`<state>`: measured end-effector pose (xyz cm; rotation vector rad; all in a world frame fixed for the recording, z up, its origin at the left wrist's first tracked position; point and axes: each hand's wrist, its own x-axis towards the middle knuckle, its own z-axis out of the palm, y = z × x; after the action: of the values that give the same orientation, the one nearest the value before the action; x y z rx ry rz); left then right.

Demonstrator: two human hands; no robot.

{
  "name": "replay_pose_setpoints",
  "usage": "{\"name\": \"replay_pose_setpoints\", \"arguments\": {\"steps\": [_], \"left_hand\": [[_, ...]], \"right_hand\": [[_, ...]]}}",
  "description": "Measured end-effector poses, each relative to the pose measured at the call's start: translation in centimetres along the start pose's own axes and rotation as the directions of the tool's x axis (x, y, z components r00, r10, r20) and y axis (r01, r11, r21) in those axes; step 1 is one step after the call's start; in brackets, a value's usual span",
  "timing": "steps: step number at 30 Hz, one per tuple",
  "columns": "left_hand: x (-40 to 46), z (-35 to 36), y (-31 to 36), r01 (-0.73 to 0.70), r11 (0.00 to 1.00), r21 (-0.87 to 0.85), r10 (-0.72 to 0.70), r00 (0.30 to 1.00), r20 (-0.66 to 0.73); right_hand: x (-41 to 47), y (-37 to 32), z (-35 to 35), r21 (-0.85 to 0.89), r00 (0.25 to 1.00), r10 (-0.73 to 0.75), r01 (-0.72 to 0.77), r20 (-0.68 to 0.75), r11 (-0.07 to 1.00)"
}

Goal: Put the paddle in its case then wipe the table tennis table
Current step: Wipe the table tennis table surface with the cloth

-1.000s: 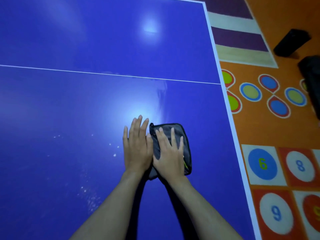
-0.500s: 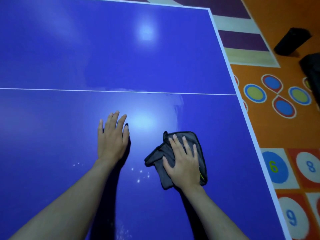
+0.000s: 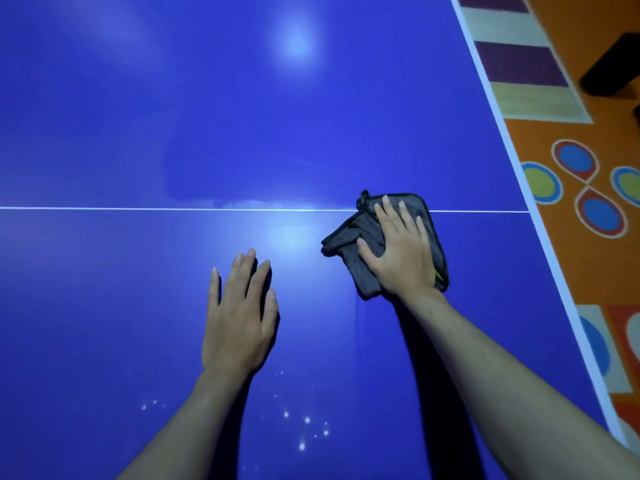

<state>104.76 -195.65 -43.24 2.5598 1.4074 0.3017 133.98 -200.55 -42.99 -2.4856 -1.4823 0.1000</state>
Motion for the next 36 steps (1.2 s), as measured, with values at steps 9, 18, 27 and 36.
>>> {"name": "replay_pose_setpoints", "arguments": {"steps": [9,18,27,36], "left_hand": [[0.2,-0.1,-0.1,-0.030,0.994,-0.108,0.024,0.998,-0.060],[-2.4,-2.1,0.9,0.021,0.998,-0.059,-0.033,0.975,-0.220],[-11.1,-5.4,-0.6,-0.020,0.999,0.049,0.024,0.997,-0.069],[-7.9,-5.5,-8.2,0.068,0.993,0.097,-0.061,0.995,-0.077]], "right_hand": [[-3.9,-1.8,0.8,0.048,0.998,0.025,-0.022,-0.055,0.999],[-22.9,-8.0,1.0,0.035,0.998,-0.056,0.056,0.024,0.998],[-34.3,-12.0,1.0,0.031,0.993,-0.045,0.042,0.105,0.999],[-23.0,-12.8,1.9,0.017,0.999,-0.015,0.015,0.050,1.000]]}}
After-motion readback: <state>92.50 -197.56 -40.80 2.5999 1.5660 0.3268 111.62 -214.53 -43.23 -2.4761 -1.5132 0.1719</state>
